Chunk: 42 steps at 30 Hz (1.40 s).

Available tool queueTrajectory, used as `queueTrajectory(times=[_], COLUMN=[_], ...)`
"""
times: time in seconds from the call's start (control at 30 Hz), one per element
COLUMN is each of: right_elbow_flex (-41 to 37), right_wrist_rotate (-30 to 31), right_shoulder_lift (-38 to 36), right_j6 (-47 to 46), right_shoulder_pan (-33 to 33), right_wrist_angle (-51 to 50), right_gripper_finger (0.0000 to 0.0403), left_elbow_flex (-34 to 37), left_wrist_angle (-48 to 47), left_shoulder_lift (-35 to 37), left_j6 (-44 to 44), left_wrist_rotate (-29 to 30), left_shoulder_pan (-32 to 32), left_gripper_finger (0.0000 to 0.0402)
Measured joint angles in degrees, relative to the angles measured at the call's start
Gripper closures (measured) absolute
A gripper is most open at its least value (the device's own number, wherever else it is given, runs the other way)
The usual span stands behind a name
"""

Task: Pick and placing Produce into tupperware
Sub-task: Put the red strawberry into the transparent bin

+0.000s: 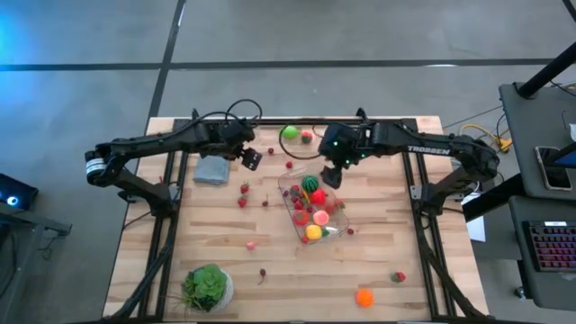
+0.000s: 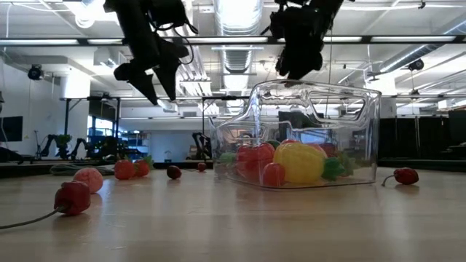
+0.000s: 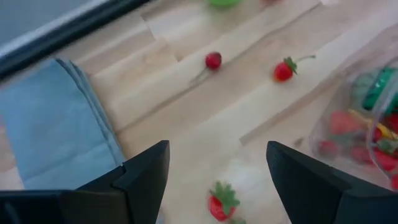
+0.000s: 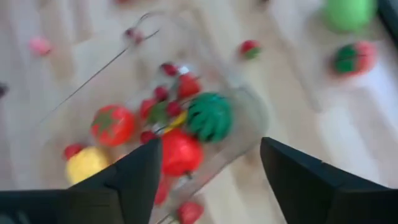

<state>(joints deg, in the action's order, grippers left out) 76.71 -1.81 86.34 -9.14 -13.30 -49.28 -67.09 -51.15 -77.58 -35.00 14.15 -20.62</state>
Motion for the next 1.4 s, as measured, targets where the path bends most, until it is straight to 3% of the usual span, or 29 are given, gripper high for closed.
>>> queueTrajectory(times=[0.2,0.33,0.57,0.83,1.4], right_elbow_flex=[5.29,9.54,14.61,14.96,14.92], right_wrist_rotate=[12.26,12.27,12.22,12.36,13.91], right_shoulder_lift=[-1.05,-1.15,-1.22,-1.11,-1.09], right_j6=[-11.13,-14.20,-13.50,-13.34,-10.30], right_shoulder_pan=[-2.46,-4.98,-6.22,-6.22,-6.22], right_wrist_angle=[-1.13,-1.81,-4.62,-8.42,-10.51], right_gripper_finger=[0.0111,0.0112,0.0122,0.0126,0.0133], left_elbow_flex=[1.05,1.14,2.35,5.17,9.67], left_wrist_angle=[-0.31,-2.45,-2.05,-5.70,-0.69], left_shoulder_lift=[-0.05,-0.78,-6.35,-13.26,-14.19], left_j6=[-0.44,-0.72,-3.79,-5.40,-10.67], left_wrist_rotate=[-0.46,-1.34,-8.12,-11.28,-13.87], left_shoulder_pan=[0.10,-0.02,0.78,2.61,5.75], left_gripper_finger=[0.0148,0.0148,0.0148,0.0148,0.0148])
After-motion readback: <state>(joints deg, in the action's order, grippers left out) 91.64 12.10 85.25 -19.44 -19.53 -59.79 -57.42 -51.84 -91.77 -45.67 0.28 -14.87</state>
